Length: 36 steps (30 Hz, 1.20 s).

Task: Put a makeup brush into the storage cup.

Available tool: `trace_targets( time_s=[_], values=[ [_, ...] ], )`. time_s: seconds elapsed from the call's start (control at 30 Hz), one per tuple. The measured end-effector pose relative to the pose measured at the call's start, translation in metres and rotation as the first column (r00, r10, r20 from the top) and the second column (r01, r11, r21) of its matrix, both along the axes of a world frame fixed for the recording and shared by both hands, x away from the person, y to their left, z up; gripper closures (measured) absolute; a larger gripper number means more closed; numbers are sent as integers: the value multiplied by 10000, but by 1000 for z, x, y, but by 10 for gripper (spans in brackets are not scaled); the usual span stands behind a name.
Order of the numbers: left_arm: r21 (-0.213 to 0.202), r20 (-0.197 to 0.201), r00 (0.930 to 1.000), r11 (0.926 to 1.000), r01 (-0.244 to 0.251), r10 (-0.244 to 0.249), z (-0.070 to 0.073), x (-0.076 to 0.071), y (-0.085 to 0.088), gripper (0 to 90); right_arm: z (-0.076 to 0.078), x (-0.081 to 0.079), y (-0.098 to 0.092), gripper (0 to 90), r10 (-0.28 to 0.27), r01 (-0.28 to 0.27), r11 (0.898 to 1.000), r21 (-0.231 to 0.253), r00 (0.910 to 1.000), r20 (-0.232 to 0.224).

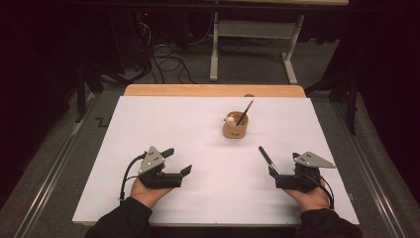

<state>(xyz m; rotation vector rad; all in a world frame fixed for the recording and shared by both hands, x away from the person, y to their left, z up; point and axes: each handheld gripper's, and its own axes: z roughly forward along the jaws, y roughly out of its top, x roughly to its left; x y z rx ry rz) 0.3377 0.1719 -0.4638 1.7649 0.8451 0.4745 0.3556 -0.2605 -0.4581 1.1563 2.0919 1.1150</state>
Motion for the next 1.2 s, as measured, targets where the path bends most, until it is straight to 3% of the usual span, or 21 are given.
trace_targets(
  time_s=[0.33, 0.7, 1.0, 1.2],
  values=[
    [-56, -104, 9999, 9999, 114, -115, -1, 0, -1, 158, -5, 7, -6, 42, -273, 256, 9993, -283, 9978, -599],
    [-197, -70, 10000, 9998, 36, -38, -2, 2, 0, 149, 6, 24, -6, 150, -307, 164, 9966, -813, 9835, -1782],
    [-236, 13, 10000, 9997, 16, -16, -2, -1, 1, 147, 11, 29, -1, 239, -173, -208, 9900, -1396, 9638, -2659],
    [-260, 6, 10000, 9996, 88, -88, -1, -1, 0, 147, 10, 32, 4, 296, -196, -437, 9831, -1775, 9403, -3398]
  ],
)
